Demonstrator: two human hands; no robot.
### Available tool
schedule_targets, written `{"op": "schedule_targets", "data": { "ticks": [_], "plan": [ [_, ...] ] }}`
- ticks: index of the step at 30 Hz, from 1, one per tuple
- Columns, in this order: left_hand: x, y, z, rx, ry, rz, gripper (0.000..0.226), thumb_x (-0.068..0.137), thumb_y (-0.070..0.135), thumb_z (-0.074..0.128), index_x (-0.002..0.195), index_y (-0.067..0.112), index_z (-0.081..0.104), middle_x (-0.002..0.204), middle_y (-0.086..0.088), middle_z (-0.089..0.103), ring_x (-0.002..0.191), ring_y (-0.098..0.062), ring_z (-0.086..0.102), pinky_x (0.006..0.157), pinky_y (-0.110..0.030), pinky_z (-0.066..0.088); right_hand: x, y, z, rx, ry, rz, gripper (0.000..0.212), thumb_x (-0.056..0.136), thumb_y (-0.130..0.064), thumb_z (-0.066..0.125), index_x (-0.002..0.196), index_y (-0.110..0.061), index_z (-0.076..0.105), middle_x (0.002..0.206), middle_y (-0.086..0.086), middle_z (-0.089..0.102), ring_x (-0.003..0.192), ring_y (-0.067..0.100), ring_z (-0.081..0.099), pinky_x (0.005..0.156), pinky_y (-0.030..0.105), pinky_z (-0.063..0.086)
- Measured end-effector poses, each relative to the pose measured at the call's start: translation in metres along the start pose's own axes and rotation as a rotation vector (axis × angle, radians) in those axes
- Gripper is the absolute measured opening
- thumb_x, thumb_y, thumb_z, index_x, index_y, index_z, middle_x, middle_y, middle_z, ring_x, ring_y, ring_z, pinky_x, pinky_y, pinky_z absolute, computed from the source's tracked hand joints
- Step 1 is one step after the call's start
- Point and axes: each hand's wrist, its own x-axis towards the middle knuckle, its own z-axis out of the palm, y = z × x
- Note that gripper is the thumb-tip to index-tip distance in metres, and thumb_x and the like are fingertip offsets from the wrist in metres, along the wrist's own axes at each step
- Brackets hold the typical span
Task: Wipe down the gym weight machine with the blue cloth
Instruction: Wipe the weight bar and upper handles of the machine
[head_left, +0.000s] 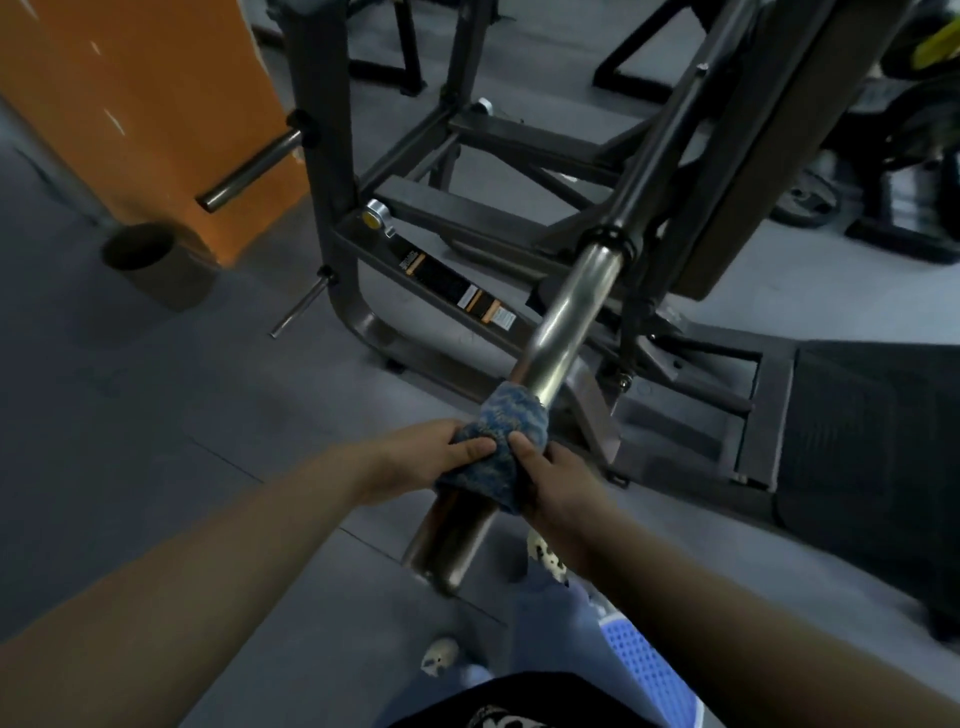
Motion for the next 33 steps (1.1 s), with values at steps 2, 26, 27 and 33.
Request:
{"op": "schedule_targets", "data": {
  "ticks": [2,26,27,33],
  "plan": [
    [-0.018,-0.016,0.005,-0.015,-0.003,0.004,0.008,0.095,0.028,0.047,0.093,0.023,0.053,0.100,-0.003,0.063,0.103,-0.024,0.060,0.096,-0.038,0.046,-0.013,0.023,0.009,-0.011,0.041,0.001,0.042,0.092,-0.029,0.057,0.123,-0.002,0.047,0.114,0.018,0.063,0.101,0.032,0.064,0.088,0.047,0.053],
    [-0.047,-0.061,0.016,-0.184,0.044,0.063,0.015,0.093,0.020,0.052,0.108,0.017,0.055,0.110,-0.009,0.065,0.102,-0.023,0.063,0.092,-0.036,0.051,-0.057,0.033,0.033,0.068,0.075,0.005,0.036,0.092,-0.016,0.056,0.122,0.000,0.046,0.114,0.015,0.060,0.095,0.024,0.062,0.074,0.037,0.056],
    [-0.051,-0.066,0.015,-0.173,0.036,0.076,0.015,0.092,0.018,0.054,0.107,0.019,0.056,0.110,-0.008,0.065,0.102,-0.022,0.064,0.091,-0.036,0.052,-0.061,0.037,0.035,0.061,0.067,0.011,0.037,0.092,-0.015,0.056,0.123,0.001,0.044,0.117,0.016,0.058,0.098,0.025,0.061,0.072,0.037,0.056],
    [-0.065,-0.093,0.018,0.017,0.092,0.141,0.033,0.078,0.008,0.073,0.103,0.024,0.060,0.097,0.001,0.070,0.090,-0.013,0.068,0.082,-0.034,0.056,-0.072,0.056,0.041,0.011,0.072,0.022,0.036,0.090,-0.019,0.060,0.118,-0.003,0.045,0.107,0.009,0.060,0.095,0.024,0.061,0.079,0.043,0.056]
  ]
}}
